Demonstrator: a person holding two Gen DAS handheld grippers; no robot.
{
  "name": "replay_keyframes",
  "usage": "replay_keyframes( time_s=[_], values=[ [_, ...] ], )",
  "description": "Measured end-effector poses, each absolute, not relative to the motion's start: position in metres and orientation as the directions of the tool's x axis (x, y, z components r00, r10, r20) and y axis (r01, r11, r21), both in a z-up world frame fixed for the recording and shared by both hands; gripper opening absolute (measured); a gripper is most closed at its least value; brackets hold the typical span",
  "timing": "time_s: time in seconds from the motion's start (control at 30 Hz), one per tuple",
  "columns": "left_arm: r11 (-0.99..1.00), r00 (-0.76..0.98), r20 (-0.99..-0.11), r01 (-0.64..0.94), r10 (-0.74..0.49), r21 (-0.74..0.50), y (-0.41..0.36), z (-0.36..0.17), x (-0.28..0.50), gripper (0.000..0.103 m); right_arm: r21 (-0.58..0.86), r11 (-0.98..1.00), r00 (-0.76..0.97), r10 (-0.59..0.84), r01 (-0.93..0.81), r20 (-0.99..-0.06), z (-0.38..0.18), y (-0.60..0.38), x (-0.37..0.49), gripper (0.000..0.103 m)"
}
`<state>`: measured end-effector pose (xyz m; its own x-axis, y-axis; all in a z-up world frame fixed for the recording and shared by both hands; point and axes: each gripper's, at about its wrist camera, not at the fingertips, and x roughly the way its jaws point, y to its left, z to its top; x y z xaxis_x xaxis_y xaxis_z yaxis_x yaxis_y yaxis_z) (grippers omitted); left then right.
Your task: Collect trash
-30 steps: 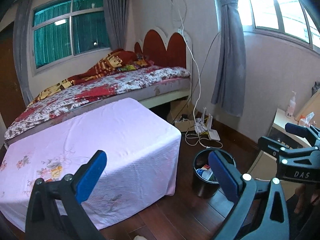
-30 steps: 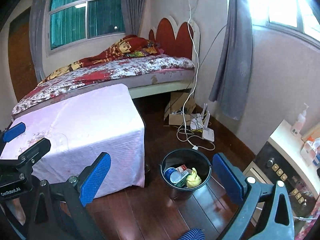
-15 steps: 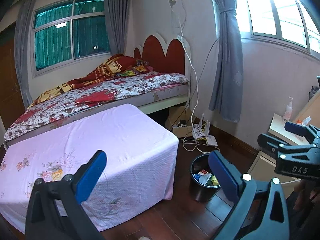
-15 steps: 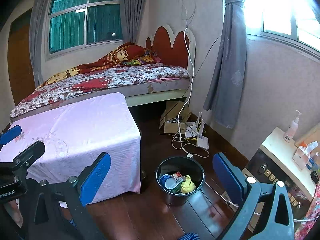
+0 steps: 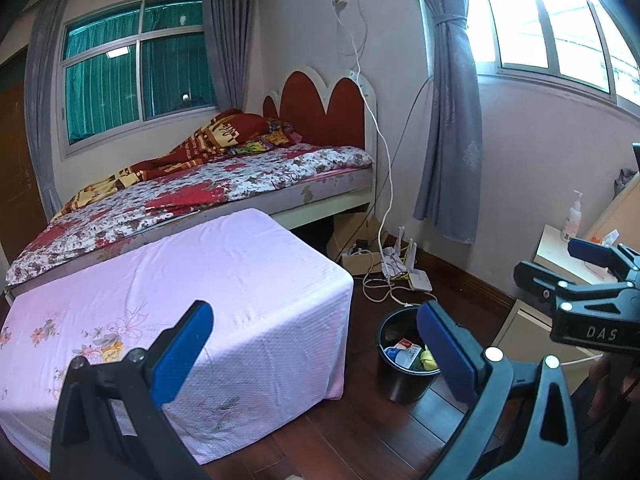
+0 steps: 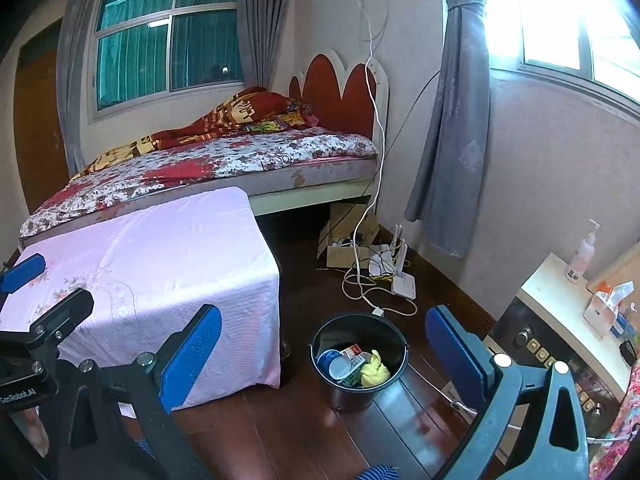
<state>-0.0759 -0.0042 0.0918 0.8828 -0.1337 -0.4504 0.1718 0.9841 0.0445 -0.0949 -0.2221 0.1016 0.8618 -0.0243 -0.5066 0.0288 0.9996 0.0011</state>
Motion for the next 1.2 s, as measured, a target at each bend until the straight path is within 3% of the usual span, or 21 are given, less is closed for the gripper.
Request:
replay_keyframes(
  time_s=[1.2],
  values=[
    [0.982, 0.877, -0.46, 0.182, -0.142, 0.044, -0.0073, 0.0953, -0.0736, 0.102, 0.011, 0.999, 0.861, -0.025, 0.035, -0.508, 0.1041, -0.223, -0.0956, 0.103]
  ],
)
